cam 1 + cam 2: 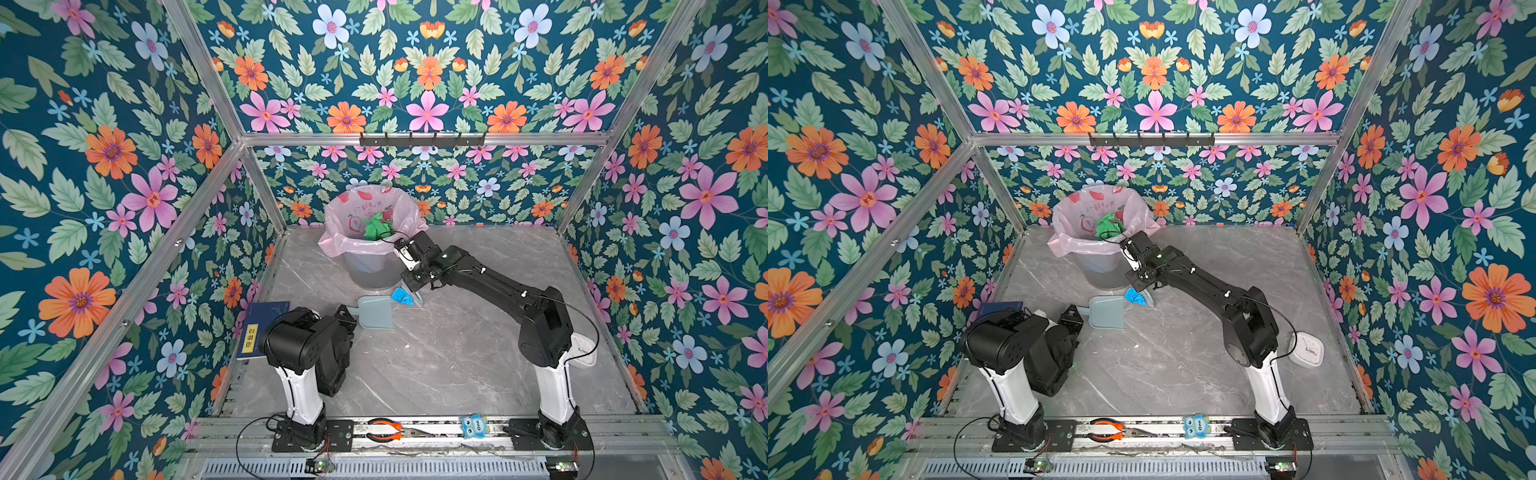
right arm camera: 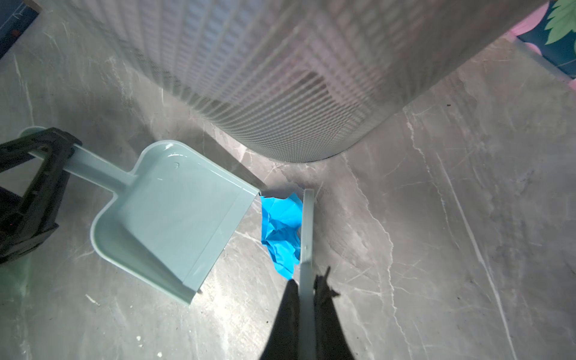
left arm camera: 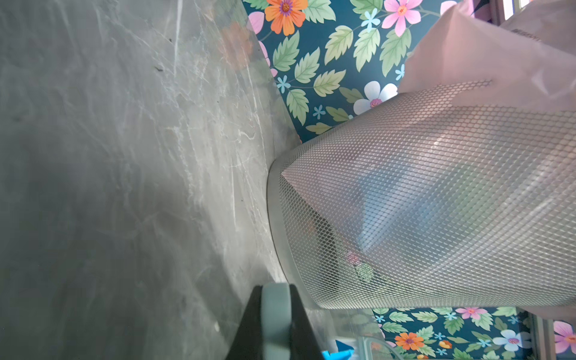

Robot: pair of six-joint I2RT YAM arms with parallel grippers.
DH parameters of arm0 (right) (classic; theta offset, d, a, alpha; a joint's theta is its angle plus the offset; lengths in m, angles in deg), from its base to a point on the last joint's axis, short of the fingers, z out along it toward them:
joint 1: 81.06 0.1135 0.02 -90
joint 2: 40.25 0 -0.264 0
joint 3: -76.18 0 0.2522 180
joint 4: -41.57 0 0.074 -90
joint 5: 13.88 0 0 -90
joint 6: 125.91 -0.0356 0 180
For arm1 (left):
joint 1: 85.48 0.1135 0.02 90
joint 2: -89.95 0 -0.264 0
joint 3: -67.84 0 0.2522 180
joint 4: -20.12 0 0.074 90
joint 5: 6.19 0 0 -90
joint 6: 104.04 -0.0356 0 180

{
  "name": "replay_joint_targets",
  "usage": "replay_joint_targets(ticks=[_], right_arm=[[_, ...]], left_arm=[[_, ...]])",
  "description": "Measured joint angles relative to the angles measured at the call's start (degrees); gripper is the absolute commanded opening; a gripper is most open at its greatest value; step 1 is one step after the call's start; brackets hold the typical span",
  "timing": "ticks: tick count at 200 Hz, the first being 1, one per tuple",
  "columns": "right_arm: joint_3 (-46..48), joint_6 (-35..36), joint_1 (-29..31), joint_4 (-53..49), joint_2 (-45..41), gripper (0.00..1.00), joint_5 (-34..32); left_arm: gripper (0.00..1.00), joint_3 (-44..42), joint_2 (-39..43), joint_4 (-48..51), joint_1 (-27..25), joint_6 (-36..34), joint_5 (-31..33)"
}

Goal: Sweep away the paper scraps from the table
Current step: 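Sweep the blue scrap with the right gripper's brush into the dustpan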

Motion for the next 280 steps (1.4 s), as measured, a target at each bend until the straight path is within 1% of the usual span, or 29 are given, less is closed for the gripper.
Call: replay_joint_targets(ticks=[32, 64, 126, 156, 224, 252, 280], right_arm=[[1.81, -0.07, 0.72, 0.39, -1.07, 0.00, 1.14], [2.58, -1.90, 1.40, 0.17, -2.19, 0.00, 2.21], [-0.83, -9.38, 5.16, -0.61, -2.10, 0.00, 3.17], [-2.84, -12.09, 6.19, -1.09, -0.81, 0.00, 5.11], [-7.30, -13.38, 7.74, -2.54, 0.11, 0.00, 6.99], [-6.91, -13.35, 7.80, -3.67, -2.16, 0.00, 6.88], [-3.19, -13.33, 7.74, -4.33, -6.71, 0.00, 5.25]], left_arm=[[0.00, -1.66, 1.07, 0.00, -0.04, 0.17, 2.27], [0.00, -1.77, 1.38, -0.02, -0.04, 0.11, 2.84], [0.00, -0.28, -0.81, -0.13, 0.00, 0.59, 2.23], [0.00, 0.39, -1.29, -0.17, 0.00, 0.72, 1.01], [0.00, 2.14, -3.48, -0.48, 0.00, 1.51, -1.81], [0.00, 2.60, -4.28, -0.87, 0.00, 1.68, -2.36], [0.00, 2.86, -4.52, -0.92, 0.00, 1.81, -3.23]])
